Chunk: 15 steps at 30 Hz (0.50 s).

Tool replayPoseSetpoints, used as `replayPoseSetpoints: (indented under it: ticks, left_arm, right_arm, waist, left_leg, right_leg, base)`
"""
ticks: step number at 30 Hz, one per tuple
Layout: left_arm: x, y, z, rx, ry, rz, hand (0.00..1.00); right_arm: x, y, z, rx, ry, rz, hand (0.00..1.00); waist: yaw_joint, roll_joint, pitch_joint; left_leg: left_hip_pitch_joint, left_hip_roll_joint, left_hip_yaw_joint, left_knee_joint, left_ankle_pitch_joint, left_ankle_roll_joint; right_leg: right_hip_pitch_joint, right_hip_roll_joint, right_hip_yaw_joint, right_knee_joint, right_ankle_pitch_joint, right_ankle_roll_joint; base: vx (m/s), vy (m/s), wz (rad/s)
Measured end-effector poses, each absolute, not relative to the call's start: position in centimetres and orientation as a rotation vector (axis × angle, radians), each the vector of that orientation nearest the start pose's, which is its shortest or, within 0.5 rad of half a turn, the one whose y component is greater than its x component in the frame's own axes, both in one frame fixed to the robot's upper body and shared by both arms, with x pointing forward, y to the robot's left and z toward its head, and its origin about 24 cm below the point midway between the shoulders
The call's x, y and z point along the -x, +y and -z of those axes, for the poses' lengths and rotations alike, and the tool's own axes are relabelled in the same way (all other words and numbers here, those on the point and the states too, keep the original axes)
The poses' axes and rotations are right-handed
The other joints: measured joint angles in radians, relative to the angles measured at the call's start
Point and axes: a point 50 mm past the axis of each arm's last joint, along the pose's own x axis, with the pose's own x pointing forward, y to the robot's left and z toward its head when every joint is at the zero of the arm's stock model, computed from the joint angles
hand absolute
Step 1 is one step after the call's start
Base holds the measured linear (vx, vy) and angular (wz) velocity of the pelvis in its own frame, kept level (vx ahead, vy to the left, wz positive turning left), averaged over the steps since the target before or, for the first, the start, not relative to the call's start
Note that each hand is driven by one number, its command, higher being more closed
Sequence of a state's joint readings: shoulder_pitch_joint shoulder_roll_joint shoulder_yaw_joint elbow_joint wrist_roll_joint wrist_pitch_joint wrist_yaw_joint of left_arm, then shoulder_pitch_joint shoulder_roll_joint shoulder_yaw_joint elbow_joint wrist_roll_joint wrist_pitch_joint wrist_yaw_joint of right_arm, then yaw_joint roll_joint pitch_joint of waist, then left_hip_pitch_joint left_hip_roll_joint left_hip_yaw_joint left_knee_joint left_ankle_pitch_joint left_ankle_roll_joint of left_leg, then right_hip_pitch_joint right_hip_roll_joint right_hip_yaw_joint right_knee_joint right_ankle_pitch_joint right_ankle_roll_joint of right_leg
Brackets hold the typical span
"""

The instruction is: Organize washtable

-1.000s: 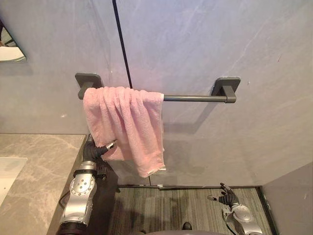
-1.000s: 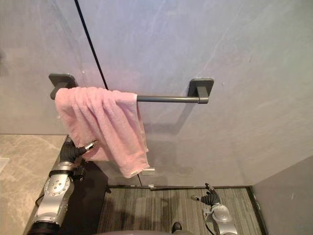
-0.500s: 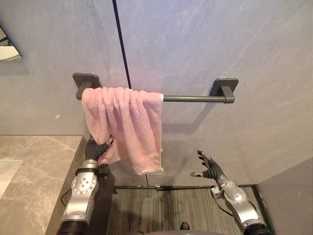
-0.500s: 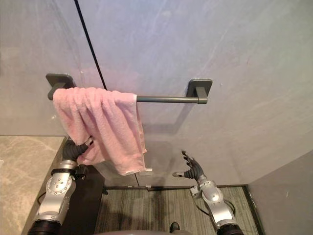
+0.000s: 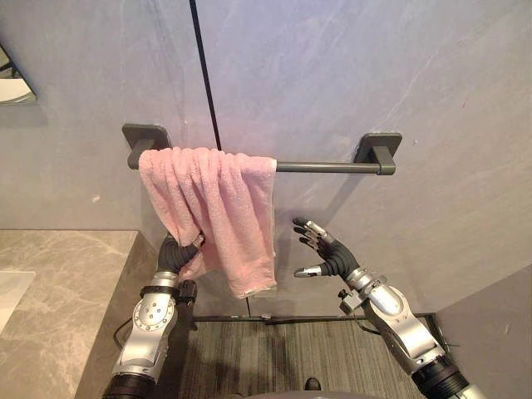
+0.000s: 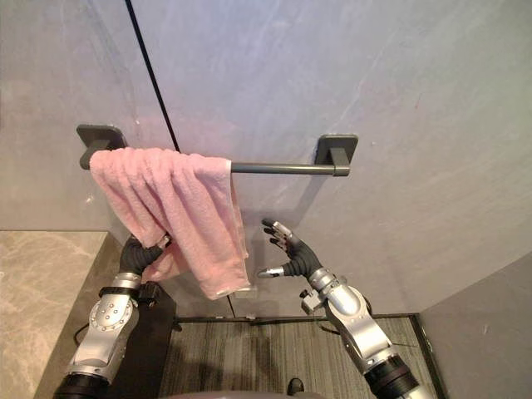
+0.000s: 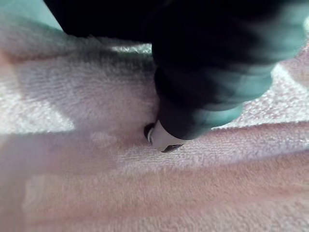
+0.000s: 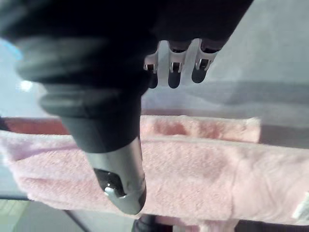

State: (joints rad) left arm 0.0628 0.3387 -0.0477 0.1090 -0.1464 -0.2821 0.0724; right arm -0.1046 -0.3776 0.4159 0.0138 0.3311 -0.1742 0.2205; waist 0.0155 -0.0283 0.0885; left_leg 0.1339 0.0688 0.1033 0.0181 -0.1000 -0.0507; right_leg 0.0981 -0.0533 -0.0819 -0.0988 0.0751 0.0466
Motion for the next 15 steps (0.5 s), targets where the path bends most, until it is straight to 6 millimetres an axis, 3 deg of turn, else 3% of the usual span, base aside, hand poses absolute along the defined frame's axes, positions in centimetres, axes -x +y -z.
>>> replayPoseSetpoints:
  ticks: [15]
  left_arm:
    - [-23.7,20.1,-4.3,-0.106,-0.138,-0.059,1.00]
  right_arm:
    - [-26.5,-7.3,-8.6,0.032,-0.249,-0.656,0.00]
  waist:
    - [0.002,0.001,0.000]
  left_leg:
    - [-0.021,0.000,-0.019,0.008,0.000,0.000]
  right_leg:
    - [-0.006,-0.001,-0.007,0.000,-0.001,-0.001]
  base:
    - [-0.02,-0.008,0.03]
